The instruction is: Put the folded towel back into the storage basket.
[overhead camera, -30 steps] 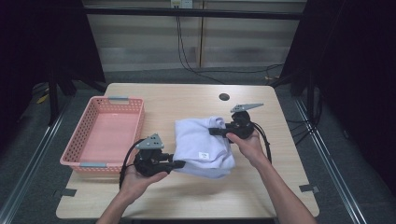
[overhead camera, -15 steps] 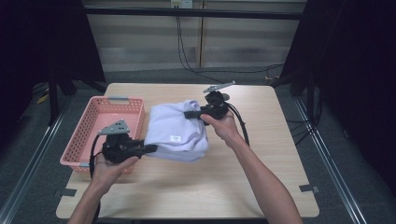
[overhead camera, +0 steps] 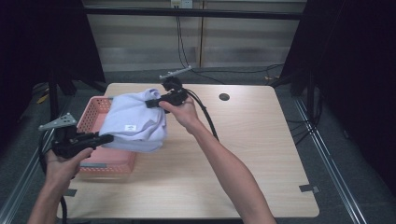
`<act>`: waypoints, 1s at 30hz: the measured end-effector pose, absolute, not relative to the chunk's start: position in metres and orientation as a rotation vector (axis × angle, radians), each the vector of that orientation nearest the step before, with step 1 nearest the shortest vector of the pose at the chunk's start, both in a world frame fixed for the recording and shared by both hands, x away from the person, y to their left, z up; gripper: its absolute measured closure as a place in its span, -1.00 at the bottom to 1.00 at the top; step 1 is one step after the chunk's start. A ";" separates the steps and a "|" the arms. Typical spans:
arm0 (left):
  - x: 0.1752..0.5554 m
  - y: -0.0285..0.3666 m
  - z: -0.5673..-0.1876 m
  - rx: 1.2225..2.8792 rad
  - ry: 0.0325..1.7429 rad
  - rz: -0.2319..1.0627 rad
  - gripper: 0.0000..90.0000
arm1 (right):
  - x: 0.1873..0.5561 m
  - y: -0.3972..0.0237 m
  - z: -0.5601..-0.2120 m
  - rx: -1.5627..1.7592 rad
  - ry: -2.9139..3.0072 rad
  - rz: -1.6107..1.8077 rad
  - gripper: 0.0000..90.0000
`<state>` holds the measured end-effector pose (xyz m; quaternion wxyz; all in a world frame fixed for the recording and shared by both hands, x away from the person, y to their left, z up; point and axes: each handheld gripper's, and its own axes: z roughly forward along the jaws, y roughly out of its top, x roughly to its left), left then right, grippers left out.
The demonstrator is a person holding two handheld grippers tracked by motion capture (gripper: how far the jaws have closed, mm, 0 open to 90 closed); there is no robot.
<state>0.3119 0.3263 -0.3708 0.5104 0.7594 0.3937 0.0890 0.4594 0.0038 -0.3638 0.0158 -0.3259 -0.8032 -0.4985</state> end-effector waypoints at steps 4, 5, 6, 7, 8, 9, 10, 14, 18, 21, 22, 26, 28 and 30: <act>0.311 0.353 -0.369 1.826 1.000 0.241 0.60 | 0.464 0.039 -0.365 -1.016 -2.512 -1.538 0.57; 0.310 0.359 -0.369 1.824 1.016 0.247 0.60 | 0.465 0.047 -0.366 -1.012 -2.512 -1.537 0.57; 0.310 0.366 -0.371 1.818 1.029 0.249 0.60 | 0.465 0.055 -0.367 -1.016 -2.513 -1.533 0.57; 0.309 0.372 -0.373 1.813 1.045 0.250 0.60 | 0.465 0.062 -0.368 -1.017 -2.515 -1.528 0.57; 0.309 0.377 -0.376 1.805 1.064 0.251 0.60 | 0.466 0.069 -0.369 -1.021 -2.513 -1.517 0.57; 0.309 0.382 -0.379 1.808 1.079 0.254 0.60 | 0.466 0.075 -0.372 -1.023 -2.514 -1.519 0.57; 0.309 0.387 -0.381 1.820 1.093 0.262 0.60 | 0.466 0.081 -0.375 -1.027 -2.513 -1.512 0.57; 0.310 0.403 -0.391 1.813 1.150 0.264 0.60 | 0.468 0.102 -0.392 -1.062 -2.508 -1.474 0.57; 0.311 0.413 -0.402 1.821 1.194 0.257 0.61 | 0.466 0.115 -0.403 -1.083 -2.515 -1.467 0.57; 0.312 0.414 -0.411 1.841 1.226 0.269 0.60 | 0.466 0.122 -0.412 -1.104 -2.520 -1.458 0.57; 0.313 0.413 -0.413 1.856 1.231 0.269 0.60 | 0.465 0.123 -0.416 -1.115 -2.519 -1.455 0.57; 0.315 0.409 -0.421 1.909 1.244 0.256 0.50 | 0.465 0.127 -0.433 -1.134 -2.539 -1.424 0.52; 0.315 0.406 -0.422 1.916 1.254 0.253 0.35 | 0.467 0.127 -0.440 -1.144 -2.560 -1.418 0.42; 0.315 0.403 -0.420 1.923 1.278 0.267 0.13 | 0.470 0.127 -0.444 -1.144 -2.580 -1.426 0.14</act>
